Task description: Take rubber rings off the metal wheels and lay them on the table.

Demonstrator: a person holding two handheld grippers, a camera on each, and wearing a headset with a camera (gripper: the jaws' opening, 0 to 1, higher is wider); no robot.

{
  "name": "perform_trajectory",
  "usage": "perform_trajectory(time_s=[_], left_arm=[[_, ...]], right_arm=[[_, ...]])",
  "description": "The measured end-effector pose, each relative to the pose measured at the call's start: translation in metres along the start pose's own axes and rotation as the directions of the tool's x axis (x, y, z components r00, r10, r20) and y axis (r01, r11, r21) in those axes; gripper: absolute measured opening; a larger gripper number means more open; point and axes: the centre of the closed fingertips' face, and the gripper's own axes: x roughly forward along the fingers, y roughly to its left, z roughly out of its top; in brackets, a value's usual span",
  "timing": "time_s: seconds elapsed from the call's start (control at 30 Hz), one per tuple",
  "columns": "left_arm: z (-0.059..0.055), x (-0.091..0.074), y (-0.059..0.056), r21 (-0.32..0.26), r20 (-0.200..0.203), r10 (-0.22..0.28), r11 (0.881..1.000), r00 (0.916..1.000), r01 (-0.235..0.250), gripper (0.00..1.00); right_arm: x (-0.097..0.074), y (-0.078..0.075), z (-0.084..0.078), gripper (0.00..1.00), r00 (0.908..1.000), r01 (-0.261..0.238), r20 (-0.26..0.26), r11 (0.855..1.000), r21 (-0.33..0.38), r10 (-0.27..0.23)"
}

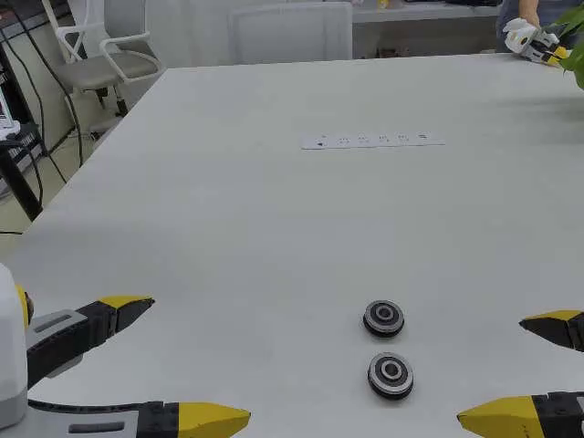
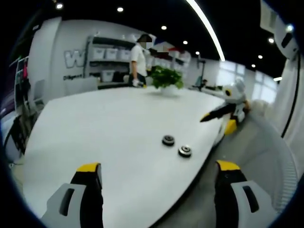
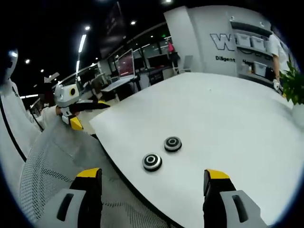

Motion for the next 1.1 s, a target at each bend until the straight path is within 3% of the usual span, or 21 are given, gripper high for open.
perform_trajectory(time_s=[0.73, 0.97, 1.1], left_arm=[[-0.0036, -0.0009, 0.0024, 0.026, -0.03, 0.028, 0.999, 0.9991, -0.028, 0.98], [-0.0038, -0.0018, 0.0019, 0.022, -0.028, 0.028, 0.999, 0.9992, -0.028, 0.98], [-0.0006, -0.0021, -0.0017, 0.053, -0.017, 0.025, 0.998, 0.9995, -0.024, 0.95]], right_arm=[[-0.0001, 0.0003, 0.001, 0.88, 1.0, -0.002, 0.006, 1.0, -0.005, 0.002], [-0.0008, 0.0005, 0.0013, 0.87, 0.9999, 0.003, 0.012, 1.0, -0.005, -0.003], [-0.0017, -0.0004, 0.0004, 0.87, 0.9998, 0.011, 0.013, 1.0, -0.002, -0.011]])
